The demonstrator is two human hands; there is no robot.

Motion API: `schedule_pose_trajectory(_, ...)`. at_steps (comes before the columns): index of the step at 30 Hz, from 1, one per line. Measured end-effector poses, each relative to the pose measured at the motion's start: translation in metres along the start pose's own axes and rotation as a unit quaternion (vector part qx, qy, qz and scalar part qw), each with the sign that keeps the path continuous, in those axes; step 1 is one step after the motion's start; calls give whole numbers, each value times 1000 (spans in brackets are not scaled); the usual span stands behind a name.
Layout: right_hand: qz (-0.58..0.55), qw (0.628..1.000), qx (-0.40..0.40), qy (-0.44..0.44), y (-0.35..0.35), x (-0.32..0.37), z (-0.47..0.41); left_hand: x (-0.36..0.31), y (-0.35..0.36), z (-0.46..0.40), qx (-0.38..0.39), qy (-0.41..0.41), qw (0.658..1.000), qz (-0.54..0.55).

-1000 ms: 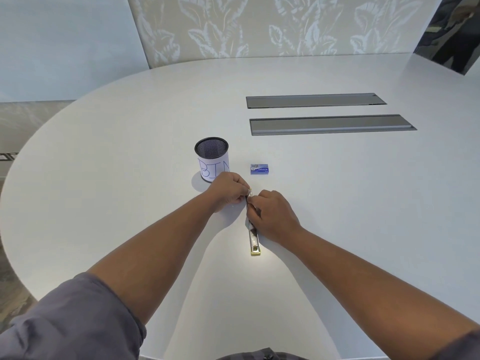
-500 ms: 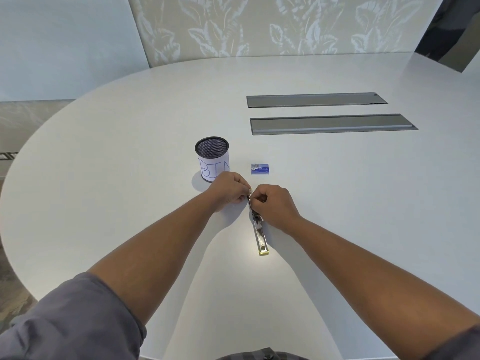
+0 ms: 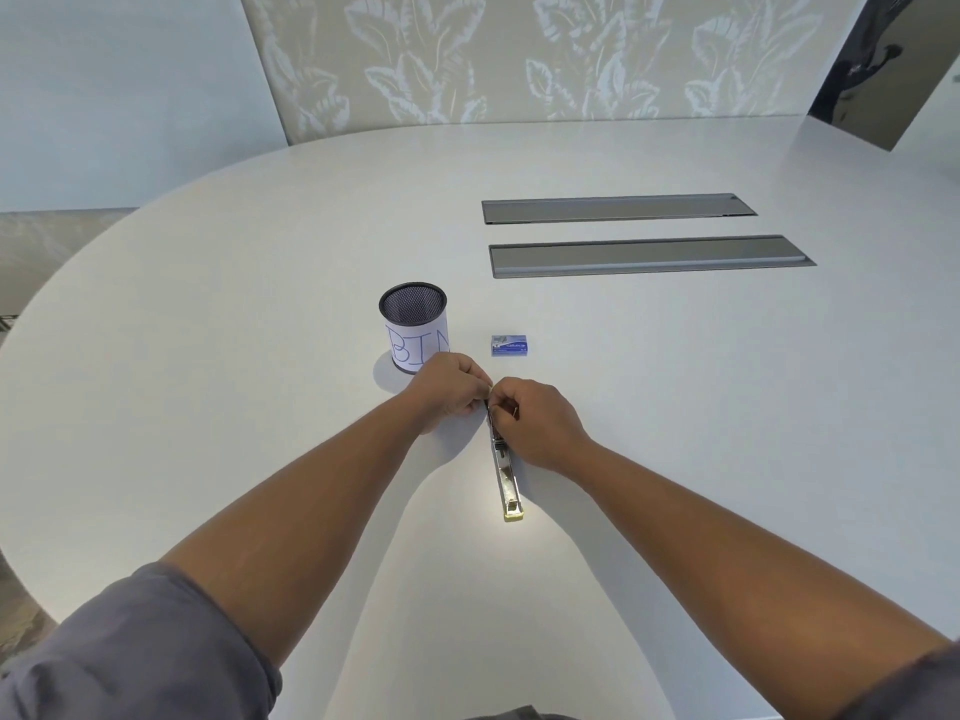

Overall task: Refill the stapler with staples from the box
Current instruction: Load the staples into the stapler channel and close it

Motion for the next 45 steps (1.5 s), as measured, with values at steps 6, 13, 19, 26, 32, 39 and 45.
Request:
schedule_pose_trajectory(6,11,1000,-22,17,4,1,0,1,1,-2,-2,4,1000,0)
schedule_pose_trajectory(13,12,1000,-3,14,1,0,-2,0,1,-1,-5,2,1000,4)
schedule_pose_trajectory(19,-3,1000,3,13,0,-1,-1,-1,1,0,-4,-1,1000,3)
schedule_pose_trajectory(26,-13,1000,17,10,-1,-3,-1,-3,2,1,-4,-4,1000,-7)
schedule_pose_trajectory(32,-27,1000,-11,-5,1,-3,1,-2,2,1,-5,2,1000,-5)
schedule_pose_trajectory(39,24,993,-71,-87,7,-3,10,0,1,-1,7,5,1000,7)
schedule_pose_trajectory(45,22,993,-79,-80,9,-4,8,1,0,-2,10,8,1000,12)
Point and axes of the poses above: each hand's wrist, its own z-axis away from the middle knuckle, its own y-axis out of the palm, x = y × z, the point moved 3 cm from there along -z, towards the middle knuckle, and after that the axes turned 8 degrees about y, right-handed, at the moved point
